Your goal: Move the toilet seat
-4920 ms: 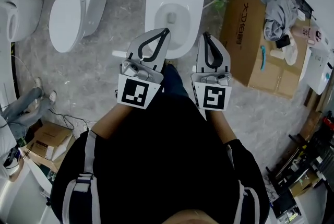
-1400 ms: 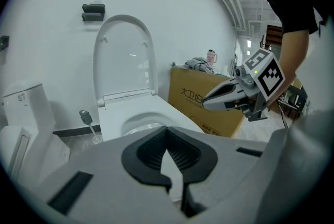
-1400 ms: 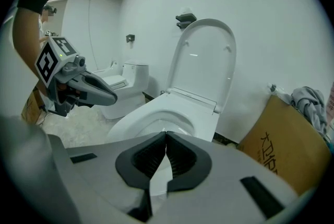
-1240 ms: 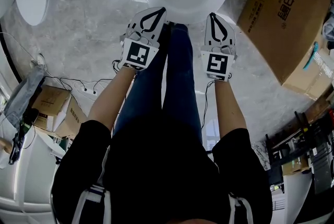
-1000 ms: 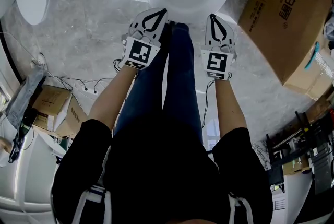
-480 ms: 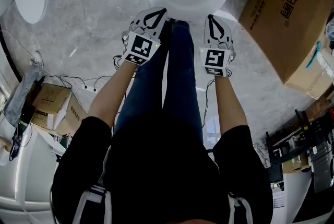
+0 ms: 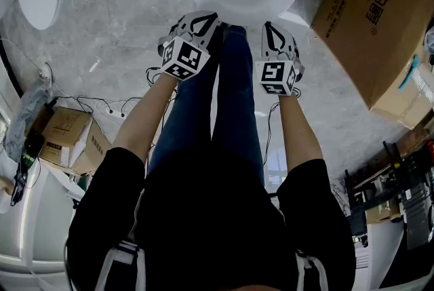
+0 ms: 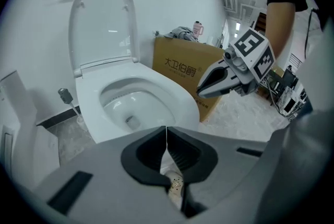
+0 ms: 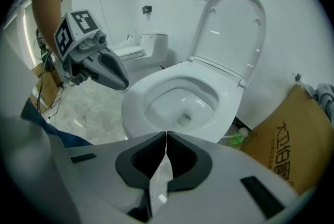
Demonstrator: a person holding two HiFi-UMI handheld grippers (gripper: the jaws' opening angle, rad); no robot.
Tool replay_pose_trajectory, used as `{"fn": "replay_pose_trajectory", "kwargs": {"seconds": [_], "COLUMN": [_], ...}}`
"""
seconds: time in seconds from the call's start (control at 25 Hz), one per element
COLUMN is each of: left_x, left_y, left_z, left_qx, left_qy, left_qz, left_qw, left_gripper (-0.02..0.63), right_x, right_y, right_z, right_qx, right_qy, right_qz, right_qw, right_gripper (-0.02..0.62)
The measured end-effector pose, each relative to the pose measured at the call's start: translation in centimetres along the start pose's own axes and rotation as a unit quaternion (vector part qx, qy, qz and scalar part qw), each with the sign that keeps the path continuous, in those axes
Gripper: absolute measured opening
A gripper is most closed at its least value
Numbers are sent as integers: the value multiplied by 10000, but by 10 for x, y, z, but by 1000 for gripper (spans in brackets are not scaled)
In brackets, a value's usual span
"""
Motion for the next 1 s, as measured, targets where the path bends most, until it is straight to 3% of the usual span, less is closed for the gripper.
{"fn": "replay_pose_trajectory", "kwargs": {"seconds": [0.16,0.24,0.44,0.76,1.0], "left_x": [3,5,12,21,21], "left_y": [-5,-6,-10,-13,-11], "left_z": [5,7,12,22,31], "left_qx": [236,294,425,298,177], "left_qy": [180,279,568,1085,1289], "left_qz": [277,393,856,2075,2630], "left_qw": [9992,9984,9938,9717,9560], "left_gripper": [20,95,157,249,275], "right_x": [5,6,7,19,16], "right_y": [6,10,21,24,19], "right_z": [4,6,13,29,35], "right_qx": [-183,-272,-405,-488,-324], "right_qy": [138,188,381,824,995], "right_qz": [-317,-516,-967,-1893,-2640], "right_qw": [9992,9981,9938,9772,9588], "right_gripper": [33,75,175,250,262]}}
Point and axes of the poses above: the fingertips, and each gripper's own axes: z forward along the fingers, y to its left, x out of its underside, the point moved 6 cm from there along -z, backward along the fingers, and after that the axes turned 1 degree about -z, right-handed, at the moved point
